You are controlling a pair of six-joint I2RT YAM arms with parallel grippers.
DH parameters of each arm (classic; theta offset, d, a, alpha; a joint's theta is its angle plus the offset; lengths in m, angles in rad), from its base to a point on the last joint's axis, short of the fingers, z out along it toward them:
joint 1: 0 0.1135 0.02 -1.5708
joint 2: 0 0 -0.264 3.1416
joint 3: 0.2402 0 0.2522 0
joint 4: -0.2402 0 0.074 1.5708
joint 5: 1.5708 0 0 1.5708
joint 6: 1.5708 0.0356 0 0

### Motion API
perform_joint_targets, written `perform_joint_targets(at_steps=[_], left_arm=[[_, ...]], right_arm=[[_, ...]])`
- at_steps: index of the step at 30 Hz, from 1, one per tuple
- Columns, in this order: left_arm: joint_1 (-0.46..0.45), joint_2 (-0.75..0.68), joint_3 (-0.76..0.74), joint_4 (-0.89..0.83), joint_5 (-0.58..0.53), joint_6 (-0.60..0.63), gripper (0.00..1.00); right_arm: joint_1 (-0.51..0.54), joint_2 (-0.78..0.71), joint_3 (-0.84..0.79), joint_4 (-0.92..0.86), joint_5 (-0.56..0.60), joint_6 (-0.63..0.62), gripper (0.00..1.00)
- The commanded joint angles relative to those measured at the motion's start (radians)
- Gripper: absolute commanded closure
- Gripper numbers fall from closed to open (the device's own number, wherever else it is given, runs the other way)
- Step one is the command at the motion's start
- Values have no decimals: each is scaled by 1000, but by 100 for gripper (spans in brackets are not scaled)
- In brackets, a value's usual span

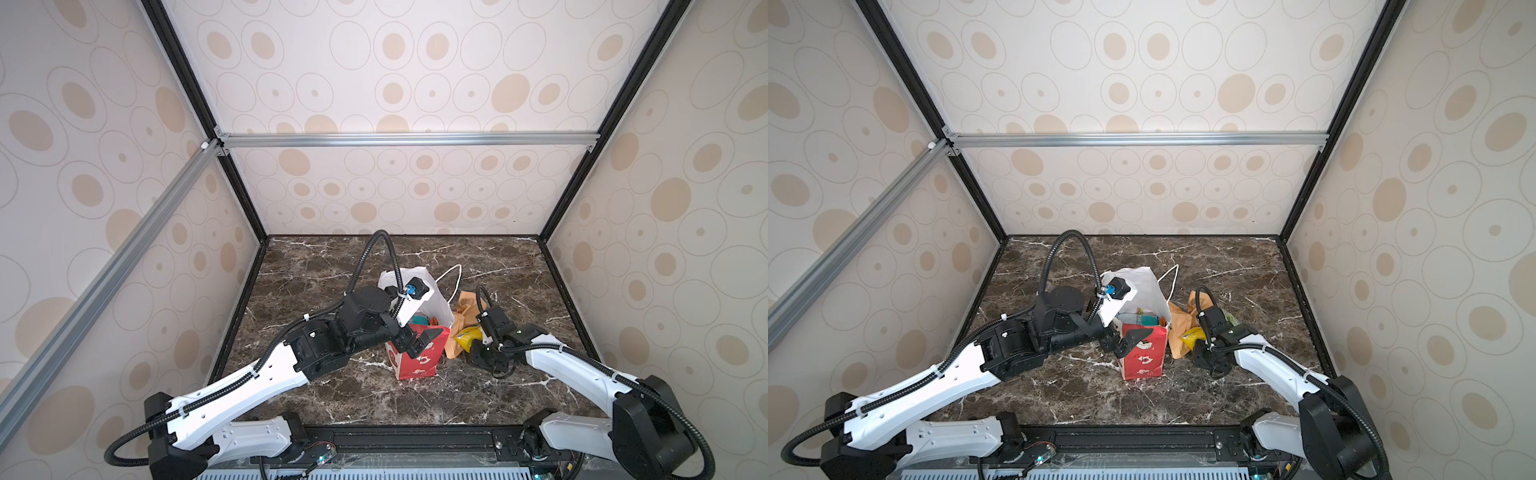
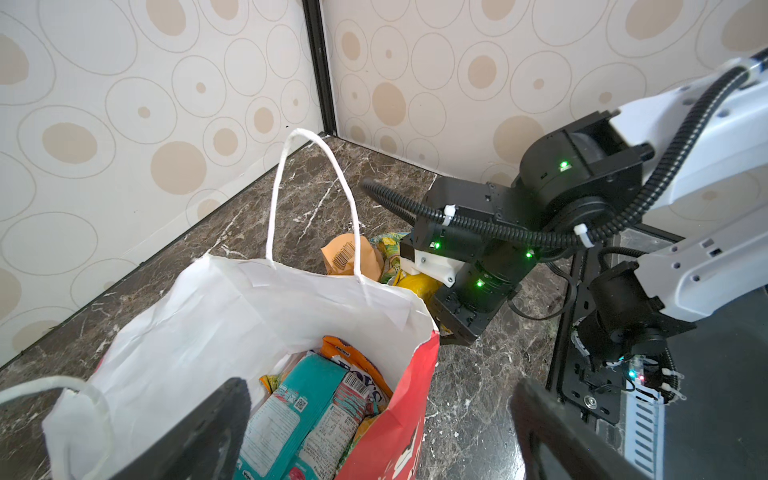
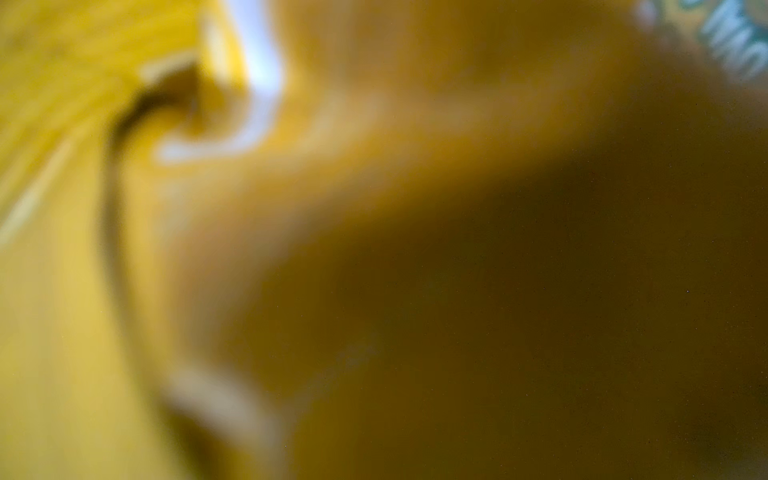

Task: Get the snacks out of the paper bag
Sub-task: 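Open the right gripper to release the yellow packet on the table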

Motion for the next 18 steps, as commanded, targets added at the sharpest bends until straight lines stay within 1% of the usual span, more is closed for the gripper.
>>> perform_joint_targets(at_steps=[1, 7, 10, 13, 18], left_arm=[[-8, 5, 41, 0, -4, 37, 2], [-8, 0, 34, 17, 5, 39, 2], [-8, -8, 26, 29, 5, 42, 2], [-8, -16, 18, 46, 3, 43, 2], [-8, -28, 21, 53, -7, 45, 2]], right_arm=[[6, 4, 12, -35, 8, -1, 49], [6, -43, 52, -130, 22, -38, 31], [6, -91, 87, -189, 37, -55, 25], [6, -137, 129, -234, 57, -65, 21], [7, -194, 254, -303, 123, -77, 20]])
